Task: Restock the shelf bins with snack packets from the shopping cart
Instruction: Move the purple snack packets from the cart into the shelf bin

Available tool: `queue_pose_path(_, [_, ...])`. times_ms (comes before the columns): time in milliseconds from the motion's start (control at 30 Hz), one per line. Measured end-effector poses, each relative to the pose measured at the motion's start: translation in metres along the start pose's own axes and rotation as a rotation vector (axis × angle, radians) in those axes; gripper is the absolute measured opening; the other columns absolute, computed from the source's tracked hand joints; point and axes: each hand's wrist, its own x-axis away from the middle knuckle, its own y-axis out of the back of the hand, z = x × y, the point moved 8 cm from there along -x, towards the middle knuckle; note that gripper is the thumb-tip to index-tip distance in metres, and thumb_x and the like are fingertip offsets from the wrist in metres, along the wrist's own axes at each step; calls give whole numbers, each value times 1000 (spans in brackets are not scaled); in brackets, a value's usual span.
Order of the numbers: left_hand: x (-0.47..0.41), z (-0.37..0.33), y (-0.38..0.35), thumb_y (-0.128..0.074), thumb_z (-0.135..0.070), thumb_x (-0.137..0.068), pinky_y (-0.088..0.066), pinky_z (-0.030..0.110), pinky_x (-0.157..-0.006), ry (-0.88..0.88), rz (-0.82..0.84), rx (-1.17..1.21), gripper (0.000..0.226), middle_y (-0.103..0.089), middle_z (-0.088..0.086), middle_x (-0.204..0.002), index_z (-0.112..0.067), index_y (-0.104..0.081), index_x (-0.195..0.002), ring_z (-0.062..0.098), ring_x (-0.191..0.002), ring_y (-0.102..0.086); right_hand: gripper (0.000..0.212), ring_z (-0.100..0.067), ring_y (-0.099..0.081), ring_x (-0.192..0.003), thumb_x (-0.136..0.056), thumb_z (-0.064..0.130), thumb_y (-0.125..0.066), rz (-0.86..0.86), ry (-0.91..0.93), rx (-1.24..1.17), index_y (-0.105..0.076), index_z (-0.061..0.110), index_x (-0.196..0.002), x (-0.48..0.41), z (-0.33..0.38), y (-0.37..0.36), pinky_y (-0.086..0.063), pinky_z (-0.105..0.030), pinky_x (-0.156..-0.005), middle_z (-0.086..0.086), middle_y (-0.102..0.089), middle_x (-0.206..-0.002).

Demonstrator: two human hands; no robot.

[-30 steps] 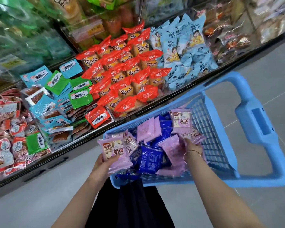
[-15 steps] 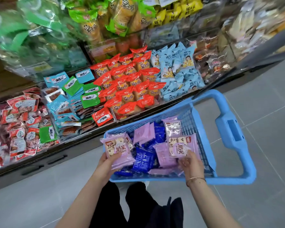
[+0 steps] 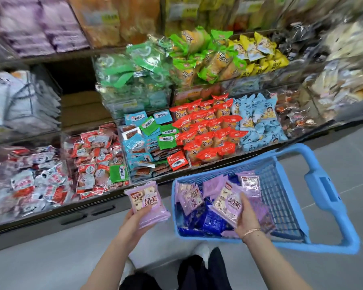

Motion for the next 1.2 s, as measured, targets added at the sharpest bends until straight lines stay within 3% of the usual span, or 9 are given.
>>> queue_pose_path(100, [8, -37, 47, -65, -7, -85, -57, 34, -64, -43, 13, 26, 42, -61, 11, -121, -9, -55, -125, 26, -102, -62, 35, -28, -69, -80, -96, 34, -44, 73, 57, -152, -57, 13, -121, 19, -23, -50, -59, -42, -65, -12, -72, -90])
queue_pose_path(200, [20, -81, 96, -60, -6, -88, -52, 37, -74, -103, 47, -10, 33, -62, 13, -119, -10, -57, -121, 26, -99, -62, 38, -37, -62, -104, -92, 26, -41, 190, 45, -319, -57, 10, -124, 38, -58, -109, -56, -54, -72, -17, -67, -110])
queue_pose_path(333, [37, -133, 159, -60, -8, -88, -52, 35, -73, -178, 47, -63, 37, -66, 14, -114, -8, -55, -125, 26, -95, -64, 41, -40, -62, -98, -83, 13, -34, 237, 2, -367, -59, 14, -116, 61, -110, -173, -45, -56, -93, -16, -59, -117])
queue_pose_path(500, [47, -183, 217, -64, -14, -87, -52, 28, -63, -248, -26, -94, 36, -71, 1, -98, -11, -55, -122, 12, -82, -68, 35, -41, -52, -115, -91, 6, -32, 270, -74, -162, -48, -2, -121, 78, -140, -244, -58, -36, -65, -22, -58, -115])
queue_pose_path(567, [46, -200, 228, -66, -19, -86, -50, 27, -62, -269, -40, -86, 41, -70, -3, -103, -13, -54, -125, 6, -83, -68, 26, -35, -59, -100, -91, 5, -33, 274, -64, -102, -51, 0, -110, 83, -137, -271, -59, -34, -62, -21, -63, -104])
queue_pose_path(700, [35, -235, 232, -74, -25, -76, -47, 36, -83, -286, -15, -48, 71, -59, 0, -127, -18, -39, -138, 15, -106, -60, 20, -26, -67, -70, -91, 7, -38, 310, -53, -56, -56, 8, -100, 80, -124, -322, -55, -28, -48, -13, -70, -82])
queue_pose_path(833, [24, -279, 218, -82, -25, -66, -45, 46, -99, -330, -21, -47, 91, -56, 10, -131, -10, -36, -143, 27, -116, -57, 16, -27, -71, -67, -95, 17, -46, 381, -27, -23, -59, 11, -103, 65, -102, -376, -55, -29, -49, -13, -73, -81])
queue_pose_path(1033, [26, -379, 191, -79, -26, -61, -48, 34, -79, -495, 4, -14, 69, -61, 0, -119, -18, -48, -122, 14, -98, -61, 17, -23, -71, -63, -93, 24, -53, 484, 39, 114, -60, 15, -105, 49, -50, -468, -53, -27, -45, -9, -74, -84])
queue_pose_path(1200, [16, -434, 173, -72, -21, -74, -46, 26, -70, -564, 25, 59, 65, -64, 6, -121, -11, -46, -133, 13, -95, -64, 9, -27, -70, -77, -93, 5, -45, 677, 77, 113, -53, 7, -91, 58, -4, -540, -57, -29, -56, -12, -67, -95])
